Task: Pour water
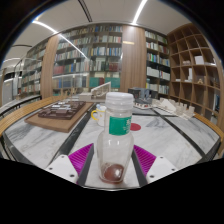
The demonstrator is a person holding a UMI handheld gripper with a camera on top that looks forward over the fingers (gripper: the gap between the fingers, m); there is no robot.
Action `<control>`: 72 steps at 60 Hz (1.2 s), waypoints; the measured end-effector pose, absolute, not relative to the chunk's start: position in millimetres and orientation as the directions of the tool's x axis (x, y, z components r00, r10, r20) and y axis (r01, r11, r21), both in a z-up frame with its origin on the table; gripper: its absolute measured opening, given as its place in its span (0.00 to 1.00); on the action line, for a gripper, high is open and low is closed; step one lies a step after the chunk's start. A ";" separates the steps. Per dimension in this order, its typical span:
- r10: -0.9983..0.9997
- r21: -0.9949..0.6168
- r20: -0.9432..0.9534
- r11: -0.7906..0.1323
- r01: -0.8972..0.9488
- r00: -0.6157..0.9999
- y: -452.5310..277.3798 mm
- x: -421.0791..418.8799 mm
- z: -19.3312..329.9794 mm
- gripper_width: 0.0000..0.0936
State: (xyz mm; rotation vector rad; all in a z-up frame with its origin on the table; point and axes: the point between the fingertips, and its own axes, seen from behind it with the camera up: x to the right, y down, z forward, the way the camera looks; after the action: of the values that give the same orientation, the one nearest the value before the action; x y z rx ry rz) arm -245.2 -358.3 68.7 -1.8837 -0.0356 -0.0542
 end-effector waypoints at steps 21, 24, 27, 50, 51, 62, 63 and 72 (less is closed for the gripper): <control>-0.009 -0.961 0.048 -0.271 0.044 0.999 -352.7 -231.7 74.7 0.44; -0.014 -0.962 0.044 -0.270 0.039 0.999 -351.8 -227.2 77.8 0.44; -0.026 -0.963 0.045 -0.266 0.036 0.999 -348.8 -215.8 85.1 0.44; -0.269 -0.803 0.596 -0.221 0.553 0.757 -202.9 -20.7 218.7 0.43; -0.275 -0.774 0.633 -0.220 0.593 0.724 -193.1 -18.8 226.6 0.43; -0.323 -0.336 0.906 -0.160 0.928 0.272 -100.4 -51.1 310.5 0.43; -0.324 -0.285 0.919 -0.148 0.947 0.226 -93.3 -60.3 314.7 0.43; -0.345 0.251 0.903 -0.059 0.966 -0.256 -51.6 -146.3 314.0 0.43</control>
State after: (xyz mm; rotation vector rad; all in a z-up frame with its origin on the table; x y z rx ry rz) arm -146.3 -51.6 314.0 -0.8133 -1.1097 -1.5540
